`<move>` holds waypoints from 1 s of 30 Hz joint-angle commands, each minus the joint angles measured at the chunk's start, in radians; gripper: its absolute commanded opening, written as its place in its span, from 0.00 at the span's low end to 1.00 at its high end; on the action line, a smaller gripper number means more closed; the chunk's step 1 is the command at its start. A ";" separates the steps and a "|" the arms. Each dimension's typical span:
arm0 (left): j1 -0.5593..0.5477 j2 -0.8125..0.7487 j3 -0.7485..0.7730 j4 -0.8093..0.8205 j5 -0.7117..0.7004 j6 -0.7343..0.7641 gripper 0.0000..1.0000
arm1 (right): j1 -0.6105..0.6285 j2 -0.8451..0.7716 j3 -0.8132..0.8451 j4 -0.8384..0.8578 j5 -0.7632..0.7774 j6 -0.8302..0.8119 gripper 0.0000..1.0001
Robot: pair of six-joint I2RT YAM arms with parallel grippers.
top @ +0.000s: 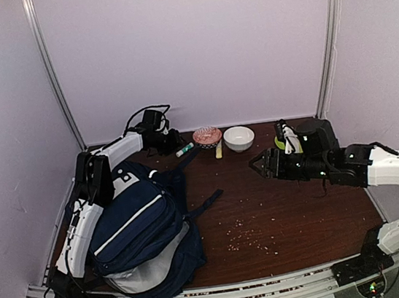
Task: Pack the student bag
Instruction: Pick up the stationery from the center of the board.
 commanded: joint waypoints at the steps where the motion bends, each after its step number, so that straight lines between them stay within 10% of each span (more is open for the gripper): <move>1: -0.001 0.016 -0.001 -0.017 0.052 0.017 0.82 | -0.009 -0.024 -0.017 -0.003 0.025 -0.006 0.71; 30: -0.029 0.000 0.021 -0.161 -0.002 0.064 0.63 | -0.027 -0.146 -0.072 -0.039 0.040 -0.020 0.72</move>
